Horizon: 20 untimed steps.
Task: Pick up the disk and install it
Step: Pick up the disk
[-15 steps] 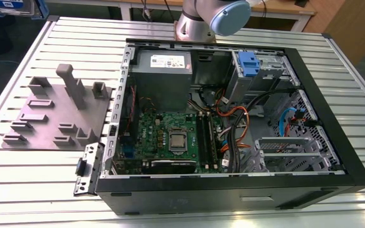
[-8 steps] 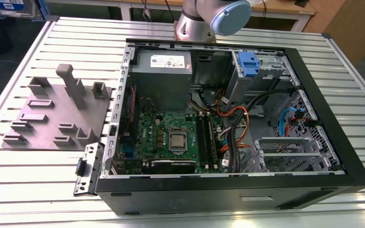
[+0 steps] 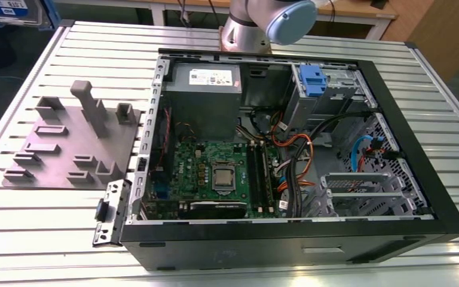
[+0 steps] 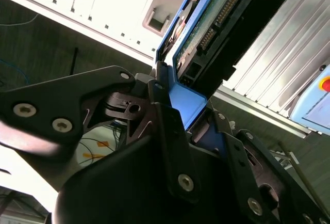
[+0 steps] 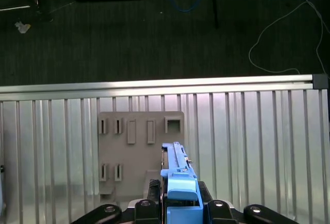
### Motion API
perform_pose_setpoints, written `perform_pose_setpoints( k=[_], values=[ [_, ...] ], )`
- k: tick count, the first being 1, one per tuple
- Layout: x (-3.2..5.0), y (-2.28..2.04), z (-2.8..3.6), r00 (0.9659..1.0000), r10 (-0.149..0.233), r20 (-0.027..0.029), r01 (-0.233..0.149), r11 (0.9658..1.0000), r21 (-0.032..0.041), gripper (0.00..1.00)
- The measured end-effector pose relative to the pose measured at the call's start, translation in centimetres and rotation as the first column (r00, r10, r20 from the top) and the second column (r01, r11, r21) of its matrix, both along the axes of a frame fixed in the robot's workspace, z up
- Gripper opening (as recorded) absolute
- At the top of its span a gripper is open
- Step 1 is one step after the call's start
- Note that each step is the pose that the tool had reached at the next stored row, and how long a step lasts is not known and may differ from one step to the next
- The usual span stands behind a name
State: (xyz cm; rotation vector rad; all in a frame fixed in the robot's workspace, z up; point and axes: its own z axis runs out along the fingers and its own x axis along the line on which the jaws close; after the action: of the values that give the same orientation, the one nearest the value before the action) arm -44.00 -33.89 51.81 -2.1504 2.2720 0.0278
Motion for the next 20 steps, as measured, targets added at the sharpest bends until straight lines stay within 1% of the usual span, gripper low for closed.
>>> perform_pose_setpoints(
  k=[5,6,20],
  values=[
    [0.01,-0.89,-0.01,1.0000,0.000,0.0000,0.000,1.0000,0.0000,0.36],
    [0.01,-0.95,-0.01,1.0000,0.000,0.0001,0.000,1.0000,0.0000,0.36],
    [0.22,-1.01,0.00,1.0000,0.000,0.0000,0.000,1.0000,0.0000,0.36]
  ],
)
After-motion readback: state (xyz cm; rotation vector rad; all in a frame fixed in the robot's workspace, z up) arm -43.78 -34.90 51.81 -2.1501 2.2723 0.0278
